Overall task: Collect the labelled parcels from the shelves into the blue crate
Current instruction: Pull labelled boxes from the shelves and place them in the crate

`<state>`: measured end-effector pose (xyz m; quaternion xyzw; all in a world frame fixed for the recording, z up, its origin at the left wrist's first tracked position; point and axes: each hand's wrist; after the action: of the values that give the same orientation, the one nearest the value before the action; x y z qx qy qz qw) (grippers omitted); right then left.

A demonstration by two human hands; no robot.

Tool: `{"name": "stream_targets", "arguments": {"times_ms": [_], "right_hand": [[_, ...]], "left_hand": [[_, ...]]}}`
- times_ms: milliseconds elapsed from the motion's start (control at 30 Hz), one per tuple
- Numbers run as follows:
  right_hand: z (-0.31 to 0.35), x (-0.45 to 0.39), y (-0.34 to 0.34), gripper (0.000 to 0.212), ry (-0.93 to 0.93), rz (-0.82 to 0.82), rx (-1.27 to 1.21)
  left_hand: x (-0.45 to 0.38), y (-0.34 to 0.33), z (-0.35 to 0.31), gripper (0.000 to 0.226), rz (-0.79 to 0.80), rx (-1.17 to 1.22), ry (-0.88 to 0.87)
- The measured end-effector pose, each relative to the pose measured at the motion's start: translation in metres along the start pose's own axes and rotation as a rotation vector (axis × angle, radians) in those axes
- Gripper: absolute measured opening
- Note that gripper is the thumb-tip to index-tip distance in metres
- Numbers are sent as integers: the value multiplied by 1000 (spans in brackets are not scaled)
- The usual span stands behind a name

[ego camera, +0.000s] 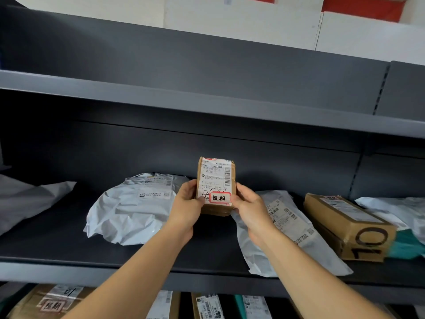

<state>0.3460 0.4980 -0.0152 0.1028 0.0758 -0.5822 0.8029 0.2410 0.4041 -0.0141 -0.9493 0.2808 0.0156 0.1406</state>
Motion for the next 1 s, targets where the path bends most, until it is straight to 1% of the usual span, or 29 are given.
{"name": "stream_targets", "arguments": {"times_ms": [167, 300, 467, 633, 767, 900, 1000], "right_hand": [[19, 13, -9, 40, 50, 0, -29], [40, 22, -23, 40, 134, 13, -58], [63, 40, -41, 39, 180, 114, -157], [79, 68, -62, 36, 175, 278, -200], [83, 95, -85, 38, 179, 370, -196], [86, 132, -110, 39, 189, 503, -196], [89, 166, -133, 40, 174, 599, -234]], "left_hand": [[8, 14, -16, 44, -16, 37, -73], [16, 28, -36, 42, -51, 46, -161], [30, 53, -63, 42, -121, 40, -249], [52, 91, -78, 30, -268, 30, -265], [76, 126, -86, 31, -413, 35, -269], [105, 166, -91, 28, -581, -22, -276], [131, 201, -95, 29, -678, -43, -276]]}}
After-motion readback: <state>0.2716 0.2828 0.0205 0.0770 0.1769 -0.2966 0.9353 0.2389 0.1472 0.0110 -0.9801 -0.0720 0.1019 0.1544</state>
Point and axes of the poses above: each hand's wrist, its own x-axis away from the middle knuckle, its own y-axis out of the back of the hand, z = x × y, and after that the axes turned 13 degrees about -z, right-handed
